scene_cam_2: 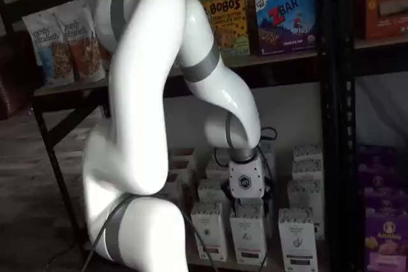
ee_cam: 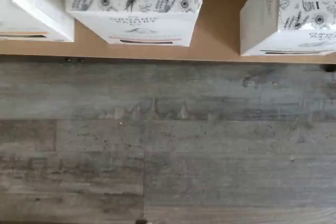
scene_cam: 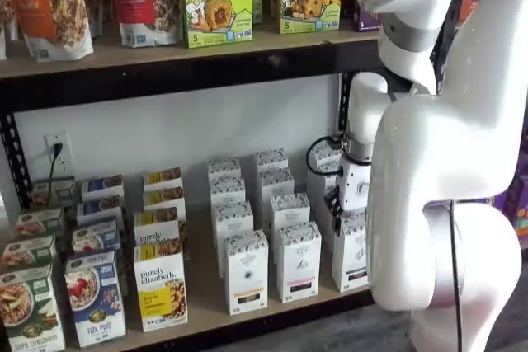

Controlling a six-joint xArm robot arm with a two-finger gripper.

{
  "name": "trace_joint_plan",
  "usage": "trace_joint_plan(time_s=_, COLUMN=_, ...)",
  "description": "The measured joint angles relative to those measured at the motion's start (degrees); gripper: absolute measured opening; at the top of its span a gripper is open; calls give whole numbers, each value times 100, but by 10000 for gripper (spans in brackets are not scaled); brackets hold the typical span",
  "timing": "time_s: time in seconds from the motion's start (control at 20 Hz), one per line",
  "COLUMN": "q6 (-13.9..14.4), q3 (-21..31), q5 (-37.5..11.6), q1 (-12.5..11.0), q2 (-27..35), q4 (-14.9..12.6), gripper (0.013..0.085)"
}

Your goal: Pick up the white box with a green strip in the middle, on the bottom shelf, the sixth box from the left

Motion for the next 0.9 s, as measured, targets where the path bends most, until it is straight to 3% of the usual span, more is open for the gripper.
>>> trace_joint_plan(time_s=0.4, q6=92, q3=-772, q5=-401, q1=-304, q2=1030, q4=-430, gripper=850)
trace_joint_plan(time_s=0.9, q6=-337, q3=-1708, q5=-492, q1=-583, q2=1912, q4=-268, gripper=850)
